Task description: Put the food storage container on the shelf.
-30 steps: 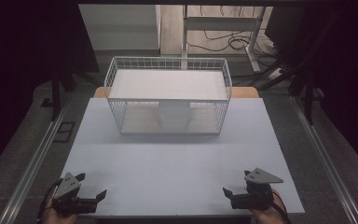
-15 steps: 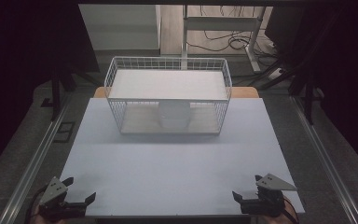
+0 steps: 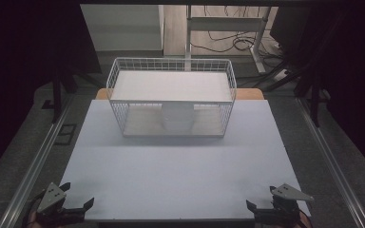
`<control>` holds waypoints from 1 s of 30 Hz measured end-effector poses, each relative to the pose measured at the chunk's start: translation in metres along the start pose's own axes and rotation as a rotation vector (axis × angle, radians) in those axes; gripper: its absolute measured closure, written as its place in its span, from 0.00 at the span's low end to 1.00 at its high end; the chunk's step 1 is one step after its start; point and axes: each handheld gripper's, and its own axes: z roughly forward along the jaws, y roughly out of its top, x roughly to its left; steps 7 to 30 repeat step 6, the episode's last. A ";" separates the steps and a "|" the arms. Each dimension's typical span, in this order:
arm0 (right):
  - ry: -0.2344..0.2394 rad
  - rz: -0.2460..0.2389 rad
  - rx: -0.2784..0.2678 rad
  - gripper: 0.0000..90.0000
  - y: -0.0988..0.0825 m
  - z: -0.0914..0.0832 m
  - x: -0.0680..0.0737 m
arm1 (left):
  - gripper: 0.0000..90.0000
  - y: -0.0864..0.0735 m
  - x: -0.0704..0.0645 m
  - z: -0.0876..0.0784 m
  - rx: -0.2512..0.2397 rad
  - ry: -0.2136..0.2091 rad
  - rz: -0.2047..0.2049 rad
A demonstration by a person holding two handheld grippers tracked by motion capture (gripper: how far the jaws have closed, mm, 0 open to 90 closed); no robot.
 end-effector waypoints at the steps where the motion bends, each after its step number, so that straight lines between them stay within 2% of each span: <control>1: -0.002 -0.002 -0.002 0.00 0.000 0.000 0.000 | 0.01 0.000 0.000 0.000 0.003 -0.001 -0.002; 5: -0.005 -0.018 0.011 0.00 0.000 0.001 0.002 | 0.01 0.001 0.001 0.001 0.006 -0.005 -0.007; 30: -0.005 -0.018 0.011 0.00 0.000 0.001 0.002 | 0.02 0.001 0.001 0.001 0.006 -0.005 -0.007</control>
